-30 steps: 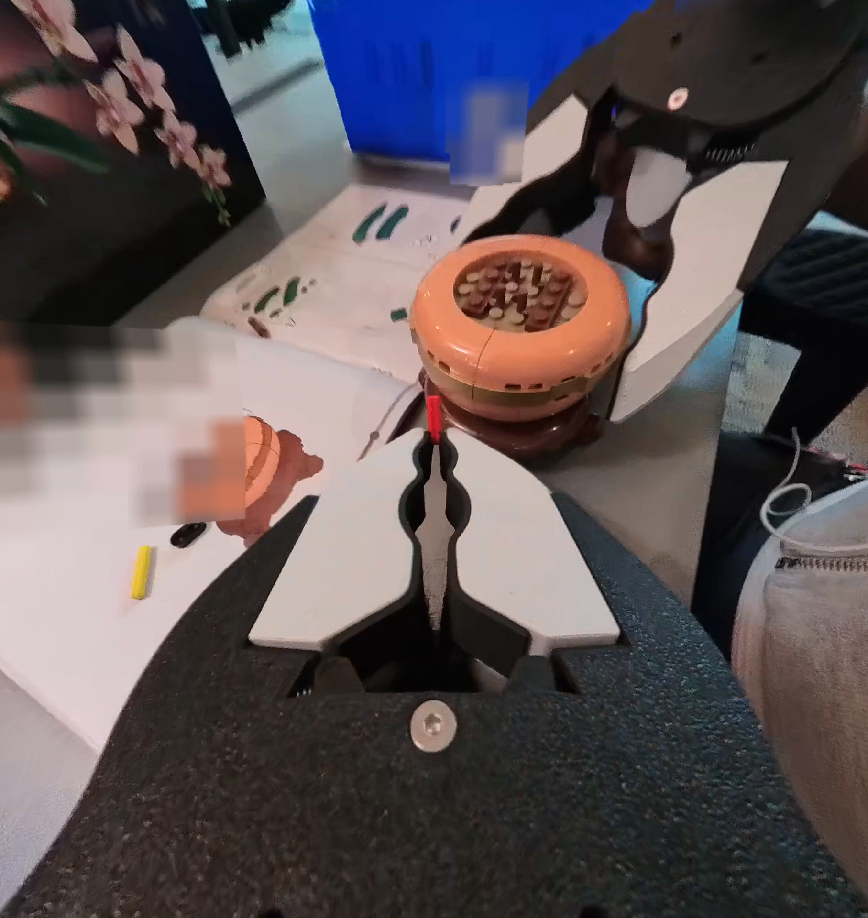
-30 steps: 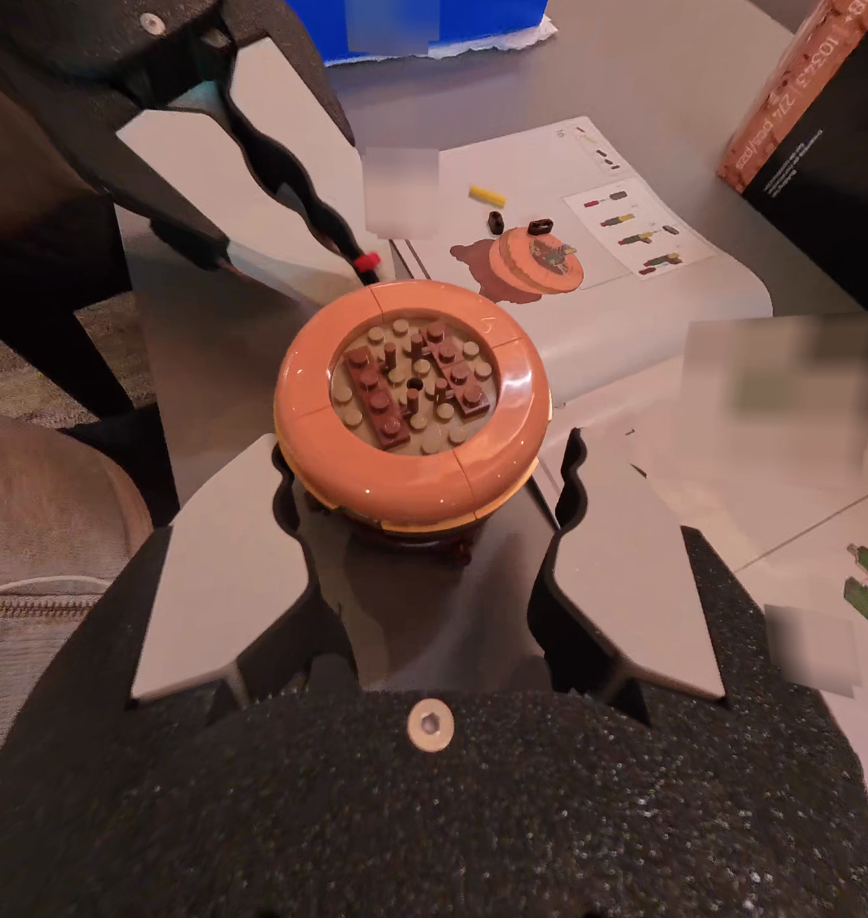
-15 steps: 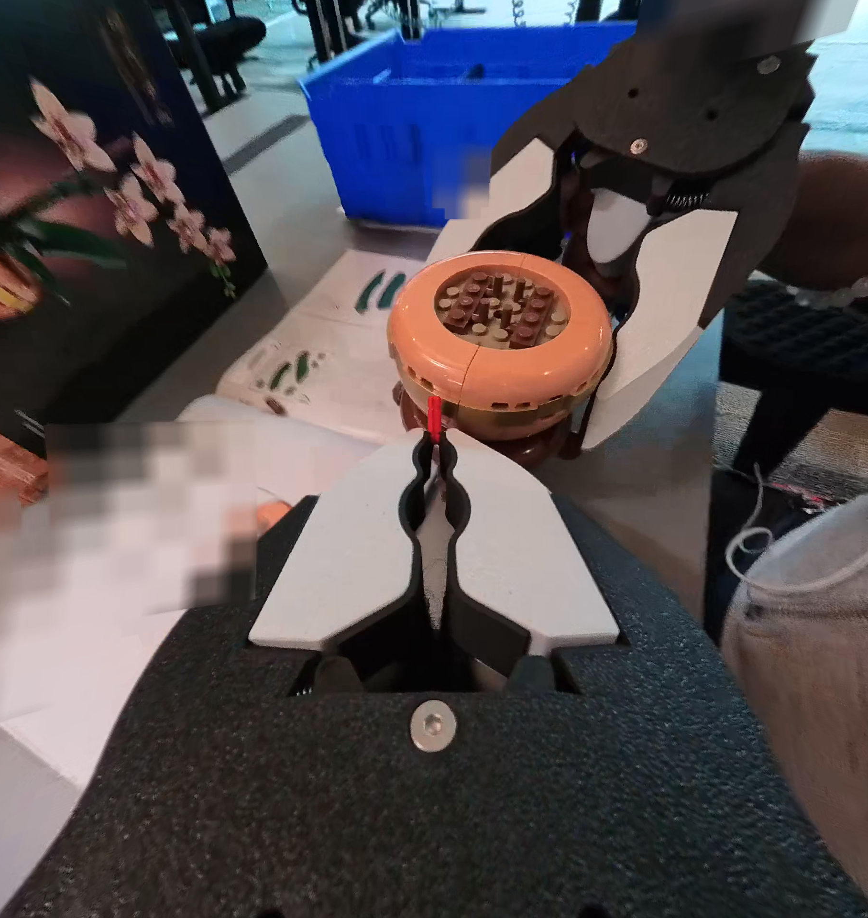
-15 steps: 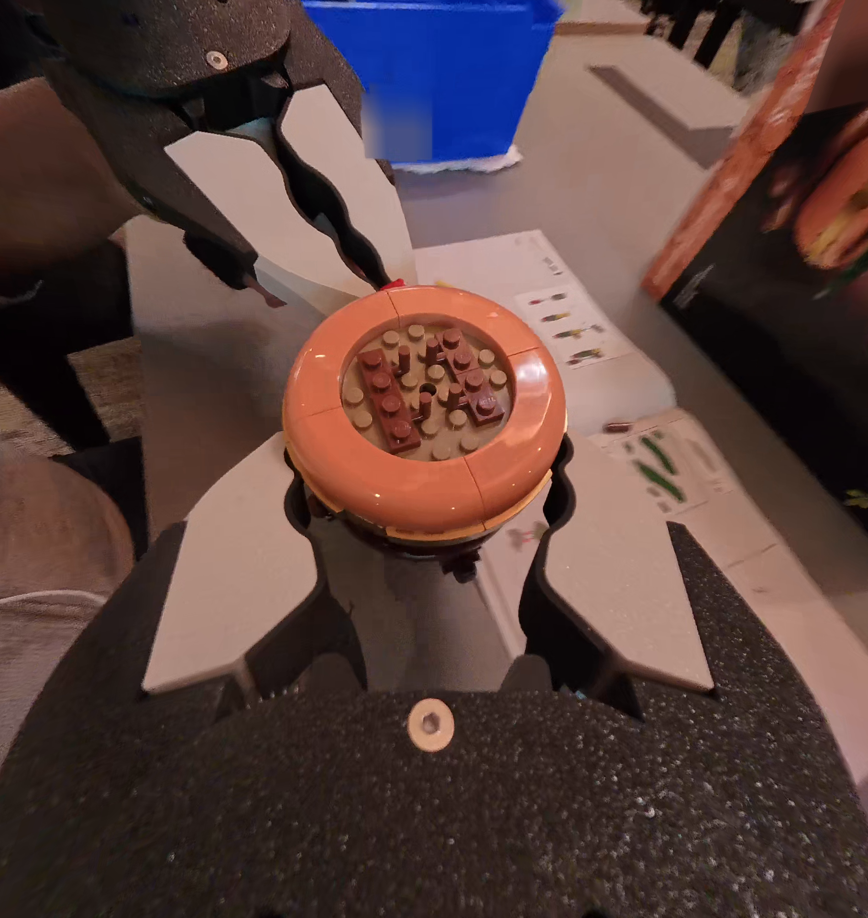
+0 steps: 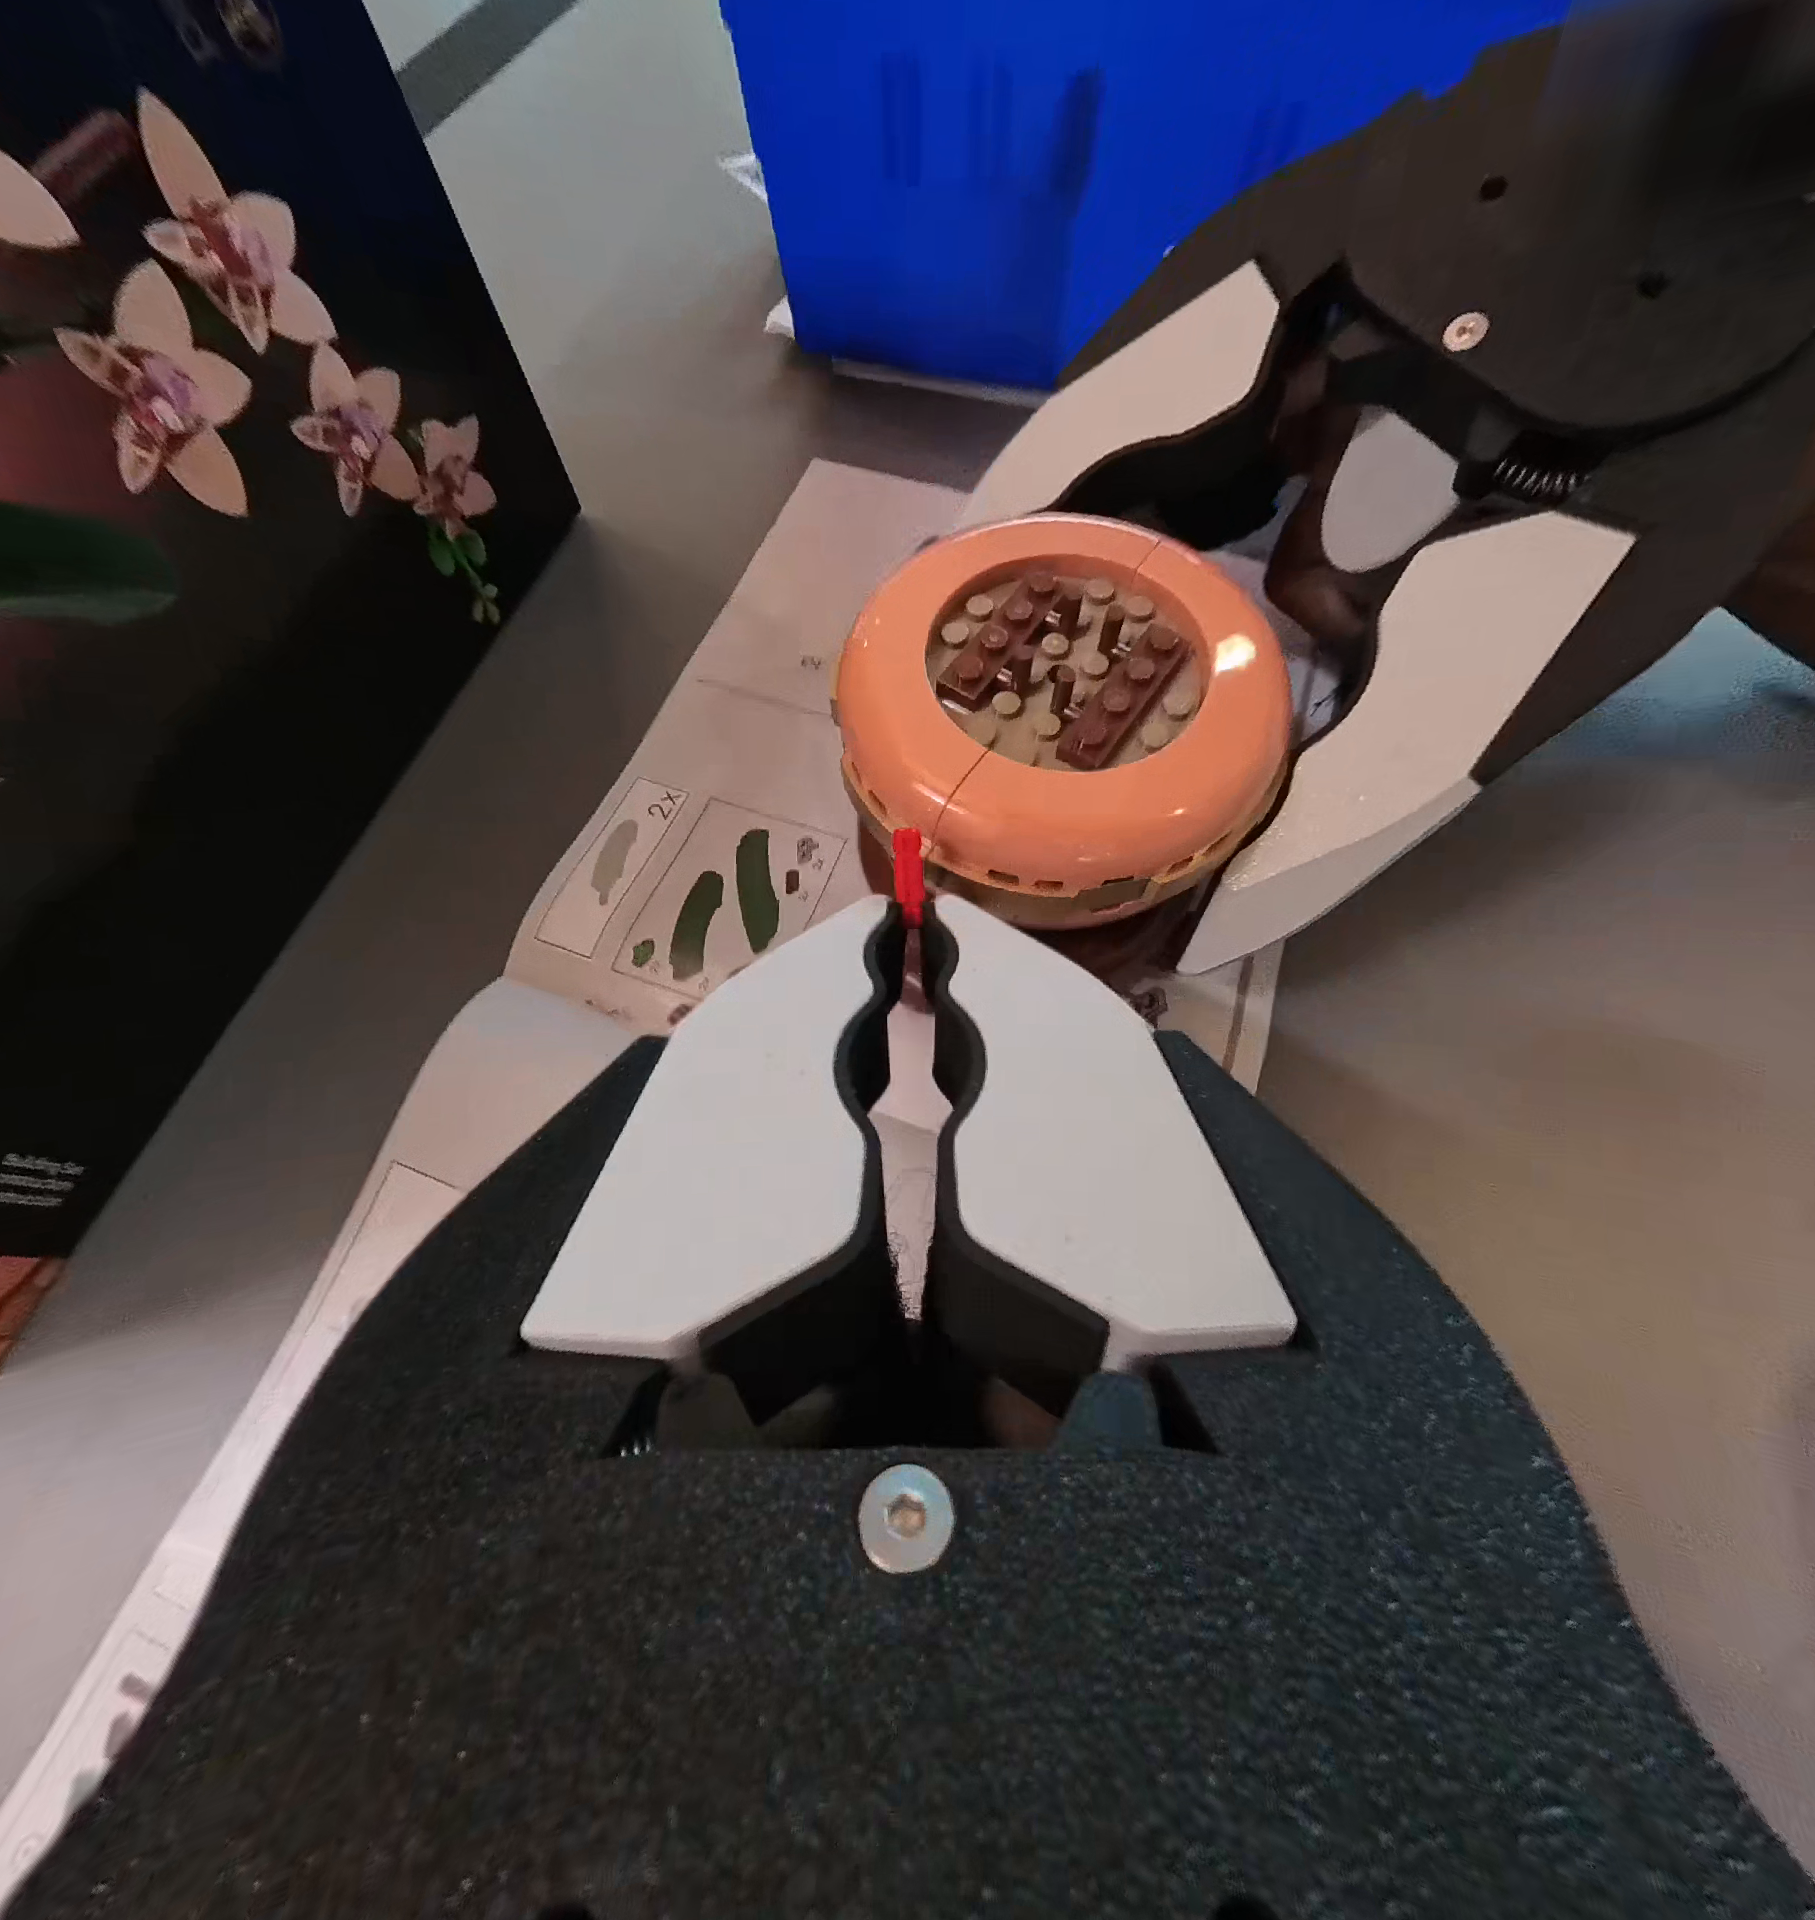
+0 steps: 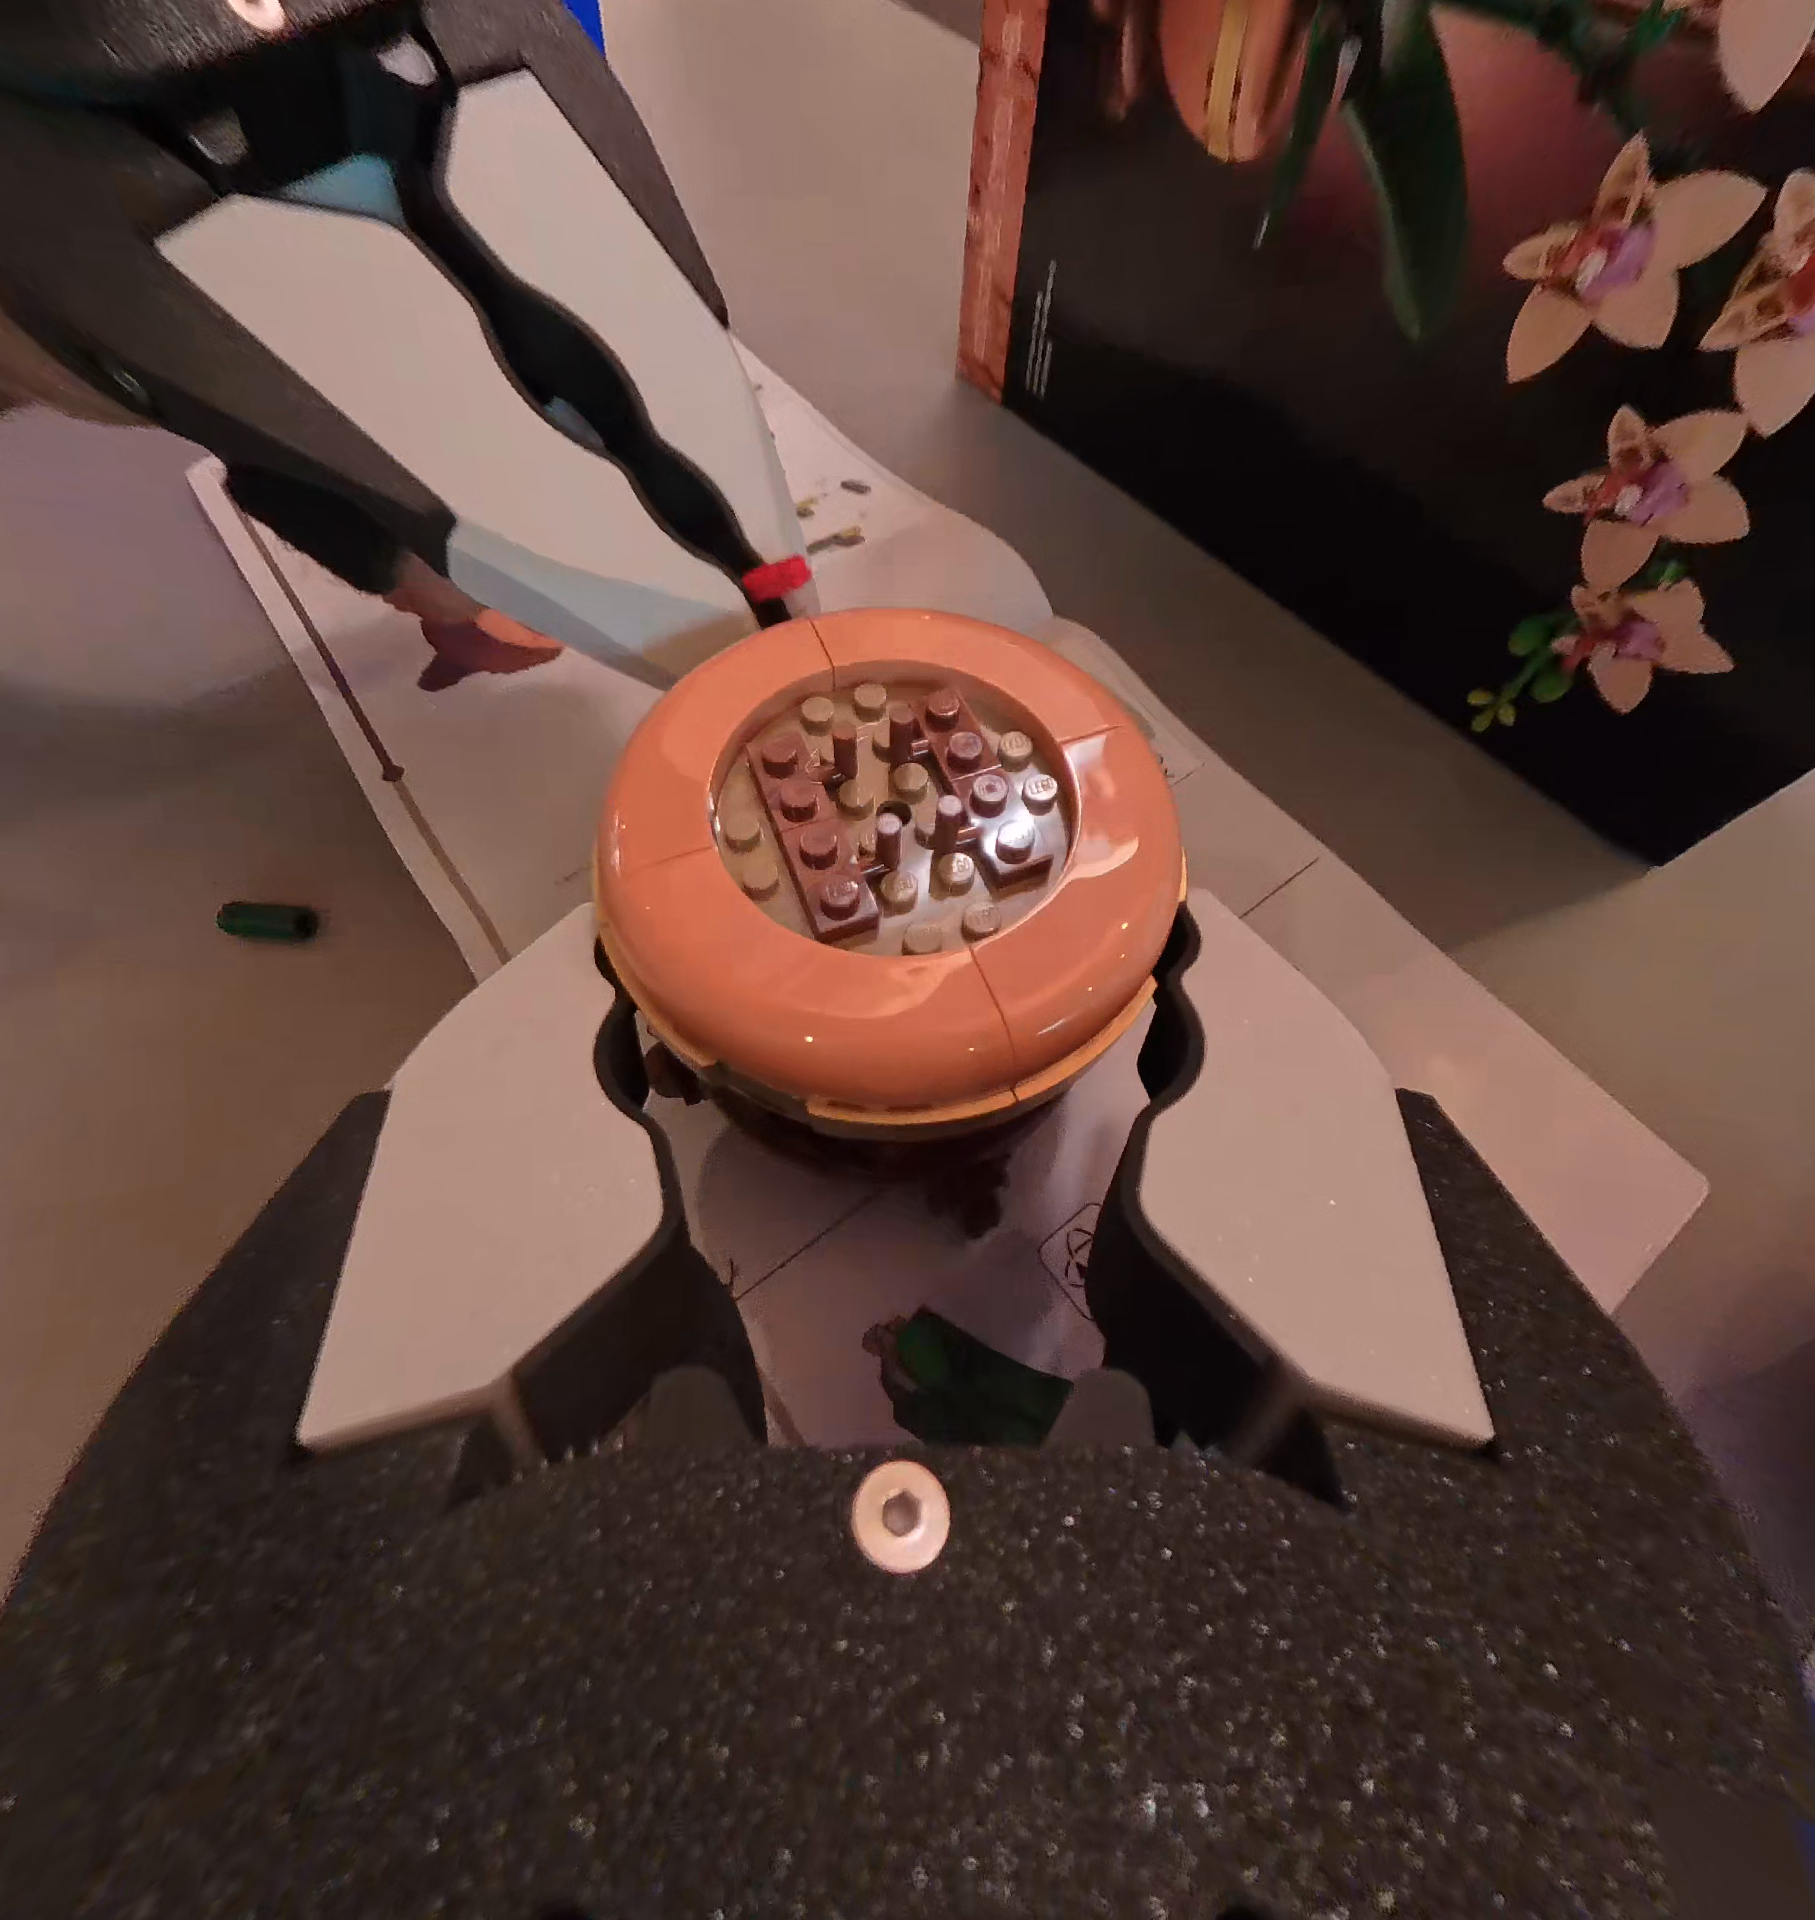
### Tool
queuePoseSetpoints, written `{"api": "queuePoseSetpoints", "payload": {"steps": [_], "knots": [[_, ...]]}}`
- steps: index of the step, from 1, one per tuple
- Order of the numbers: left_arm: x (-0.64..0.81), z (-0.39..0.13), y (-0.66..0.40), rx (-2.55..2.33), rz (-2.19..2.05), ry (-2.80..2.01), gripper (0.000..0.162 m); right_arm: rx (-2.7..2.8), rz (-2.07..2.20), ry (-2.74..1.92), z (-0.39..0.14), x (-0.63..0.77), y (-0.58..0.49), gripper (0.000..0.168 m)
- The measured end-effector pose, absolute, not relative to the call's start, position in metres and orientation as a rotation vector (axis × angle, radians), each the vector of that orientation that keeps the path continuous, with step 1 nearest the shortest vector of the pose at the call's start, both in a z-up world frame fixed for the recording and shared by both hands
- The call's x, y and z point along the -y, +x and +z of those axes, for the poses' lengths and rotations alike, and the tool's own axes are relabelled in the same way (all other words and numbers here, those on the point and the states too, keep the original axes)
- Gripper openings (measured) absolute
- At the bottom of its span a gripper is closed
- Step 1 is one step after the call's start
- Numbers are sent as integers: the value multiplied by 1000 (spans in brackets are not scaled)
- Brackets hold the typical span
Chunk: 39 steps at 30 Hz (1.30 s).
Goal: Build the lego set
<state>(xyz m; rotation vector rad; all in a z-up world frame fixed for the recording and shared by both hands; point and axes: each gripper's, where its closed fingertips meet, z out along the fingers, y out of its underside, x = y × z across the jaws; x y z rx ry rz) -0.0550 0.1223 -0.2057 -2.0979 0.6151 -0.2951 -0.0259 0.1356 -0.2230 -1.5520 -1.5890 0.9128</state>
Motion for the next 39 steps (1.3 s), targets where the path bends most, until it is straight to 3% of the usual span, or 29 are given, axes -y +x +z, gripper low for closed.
{"api": "queuePoseSetpoints", "payload": {"steps": [5, 9, 14, 18, 33, 39], "knots": [[-108, -200, -72, -551, -183, -2110, 2, 1539, 788, -1536, -213, -144, -12, 100], [-60, -176, -93, -398, -209, -1999, 2, 1468, 725, -1436, -170, -130, 4, 95], [-1, -164, -72, -318, -485, -1814, 2, 1867, 822, -1155, -166, -44, -2, 33], [18, -182, -50, -408, -624, -1794, 2, 2244, 668, -991, -211, -21, -12, 15], [37, -185, -49, -480, -646, -1790, 2, 2755, 199, -415, -255, -3, -40, 13], [37, -182, -53, -452, -651, -1771, 2, 2531, 561, -679, -239, 5, -50, 6]]}}
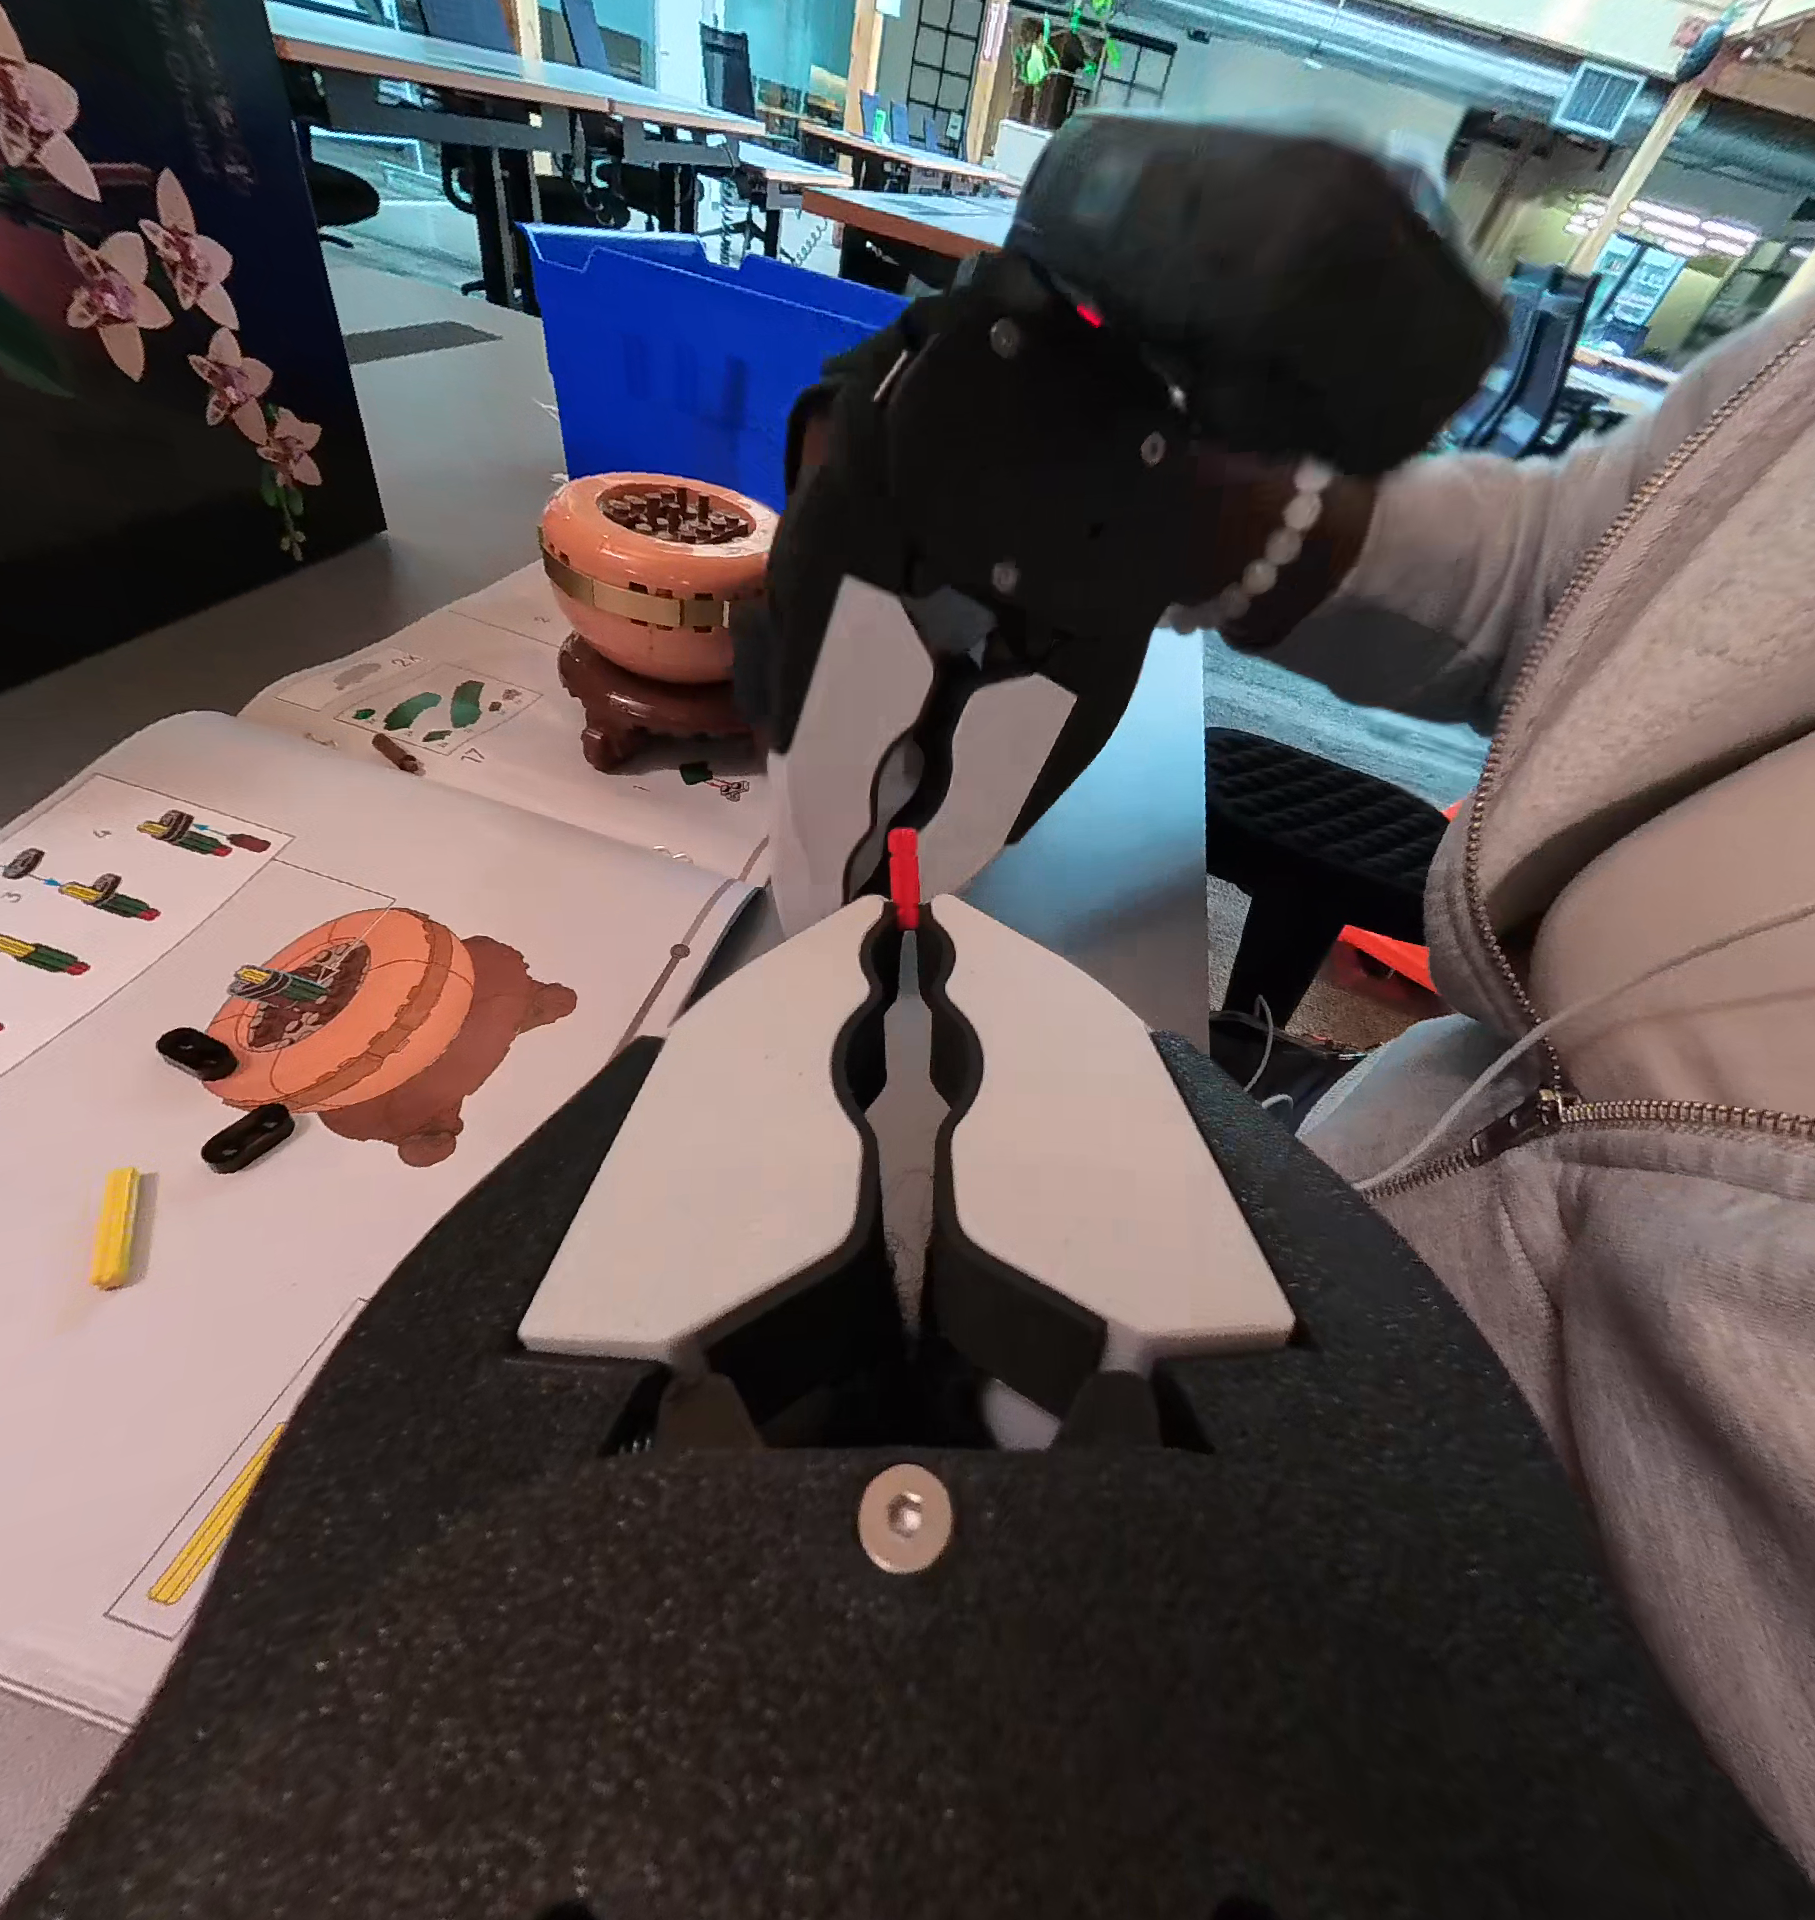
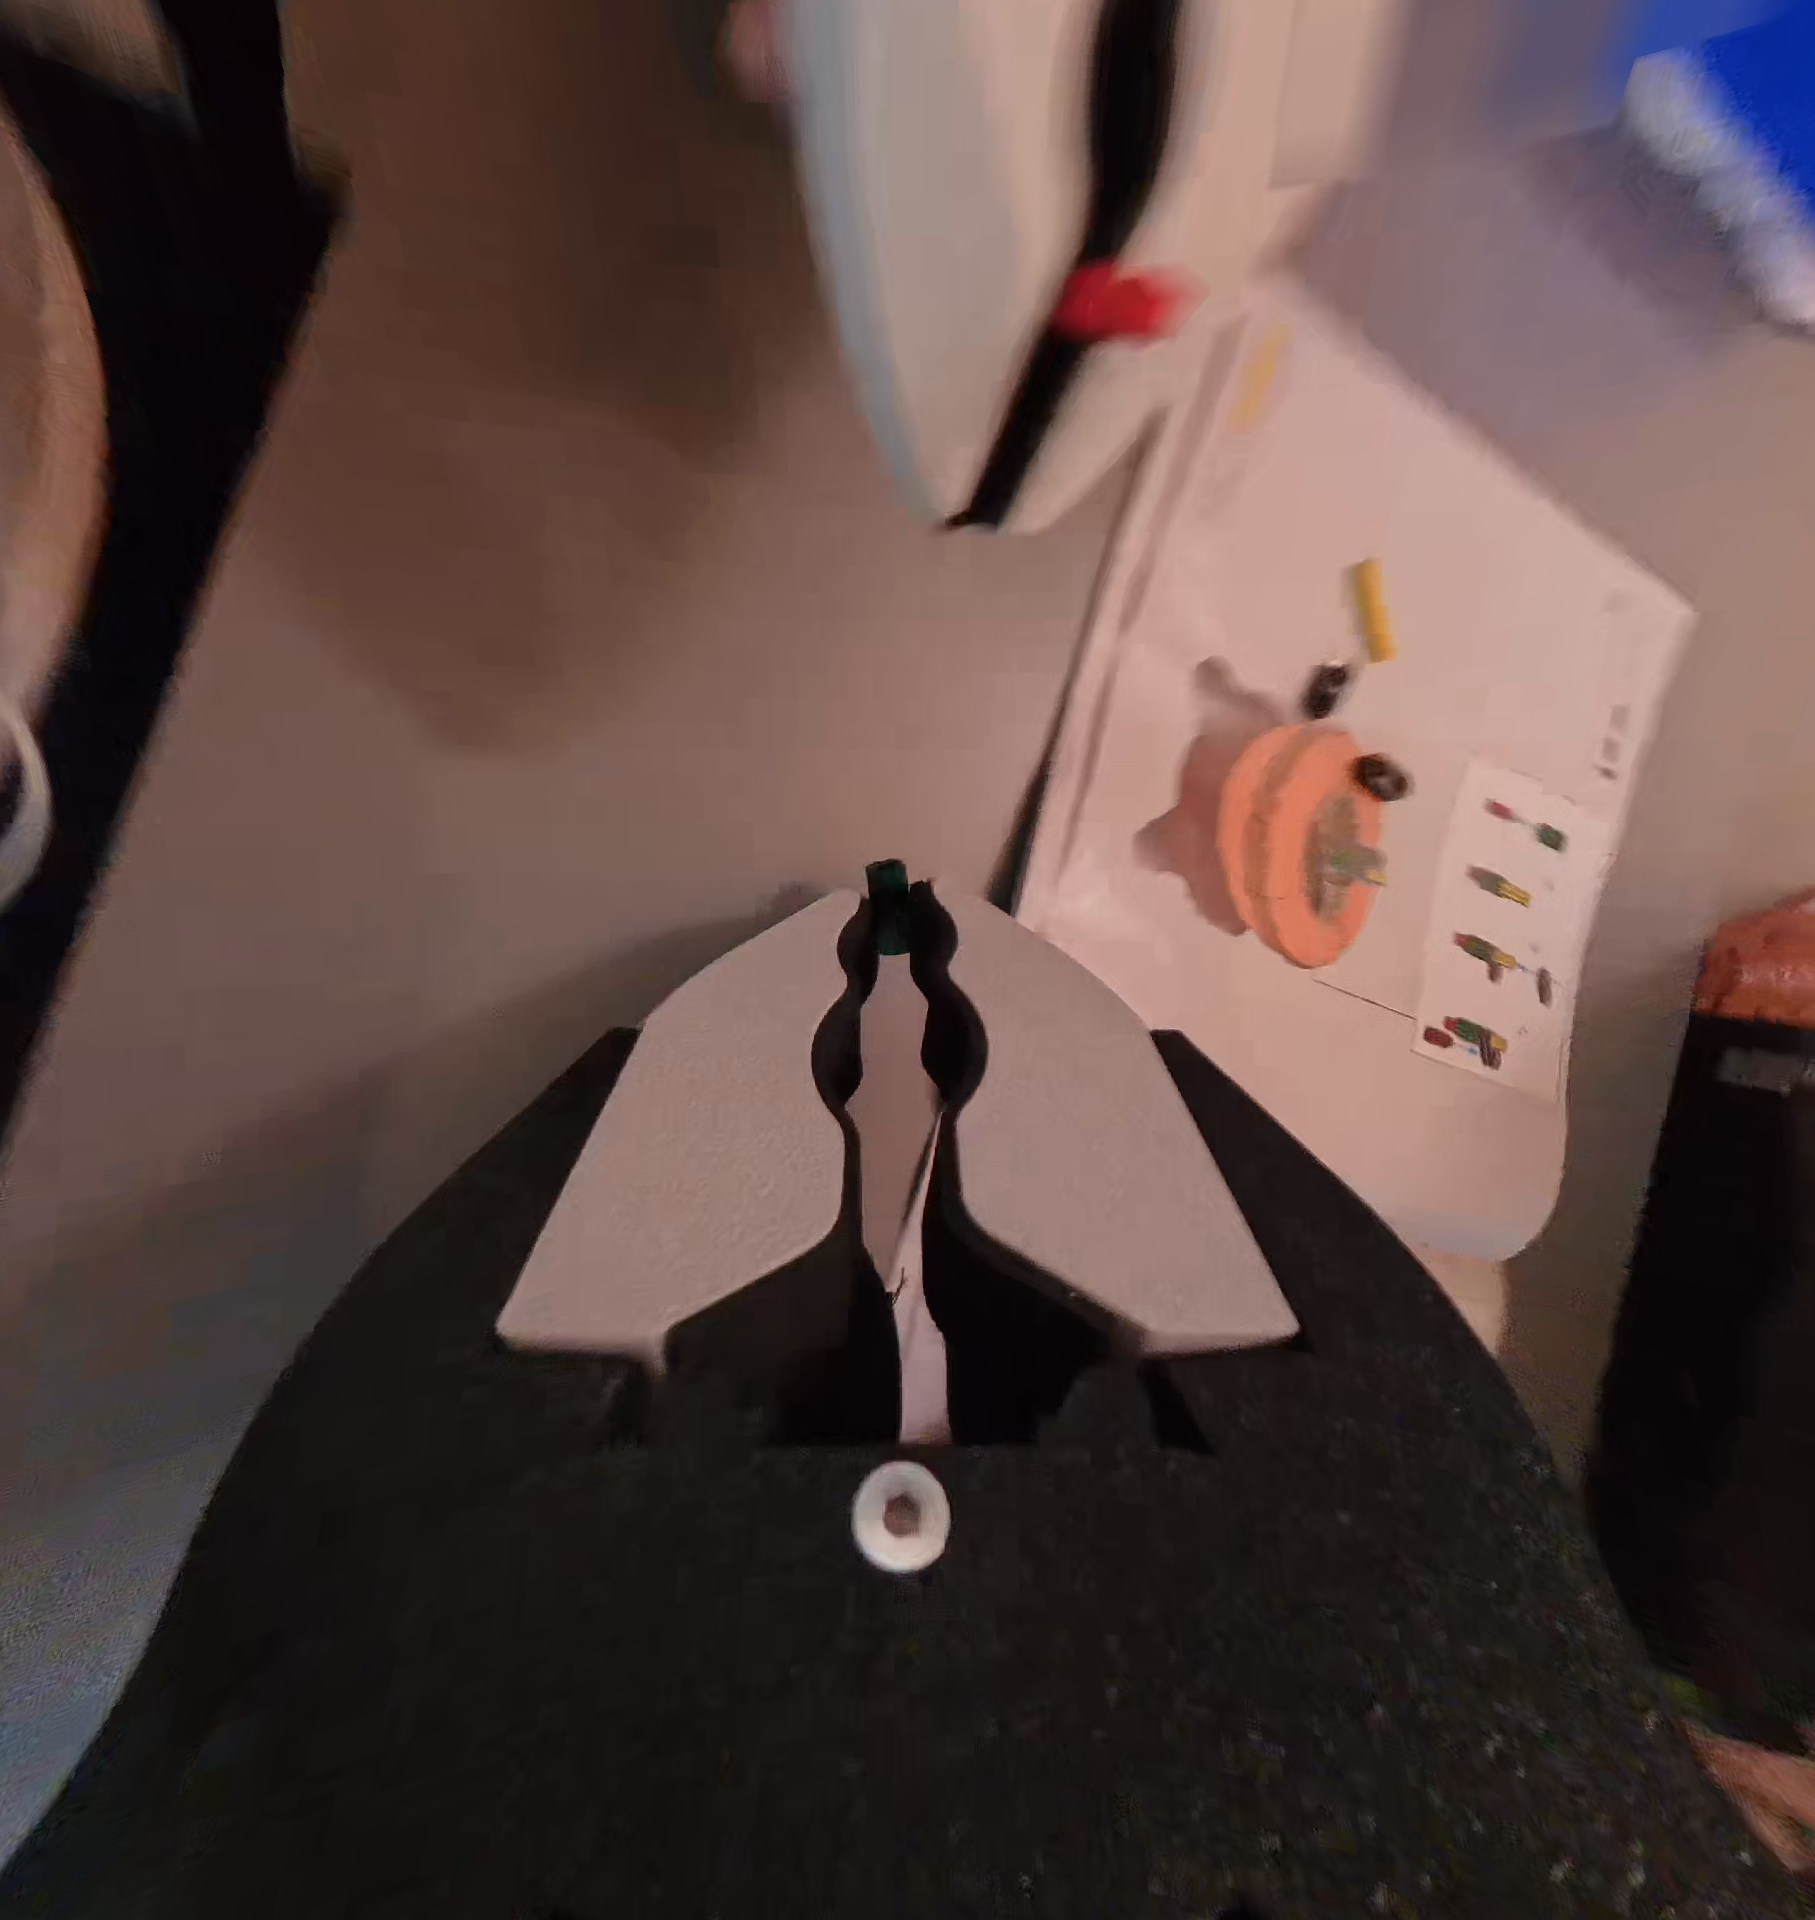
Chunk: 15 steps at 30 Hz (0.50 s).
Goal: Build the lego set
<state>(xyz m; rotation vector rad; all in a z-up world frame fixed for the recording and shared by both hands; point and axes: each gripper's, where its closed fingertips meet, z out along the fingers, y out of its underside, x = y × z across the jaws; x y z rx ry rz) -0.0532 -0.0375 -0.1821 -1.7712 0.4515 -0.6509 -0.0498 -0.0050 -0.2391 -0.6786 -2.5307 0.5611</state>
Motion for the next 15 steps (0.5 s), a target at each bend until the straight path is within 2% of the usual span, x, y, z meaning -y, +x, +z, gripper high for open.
{"api": "queuePoseSetpoints", "payload": {"steps": [3, 7, 11, 15], "knots": [[33, -175, -60, -422, -597, -1712, 2, 2023, 1203, -961, -178, 16, -64, 6], [33, -141, -56, -416, -555, -1422, 2, 1318, 1977, -959, -97, 24, -53, 6], [26, -133, -46, -385, -513, -1364, 2, 1096, 2189, -869, -85, 37, -50, 6], [22, -135, -36, -373, -510, -1413, 1, 999, 2264, -948, -98, 31, -57, 5]]}}
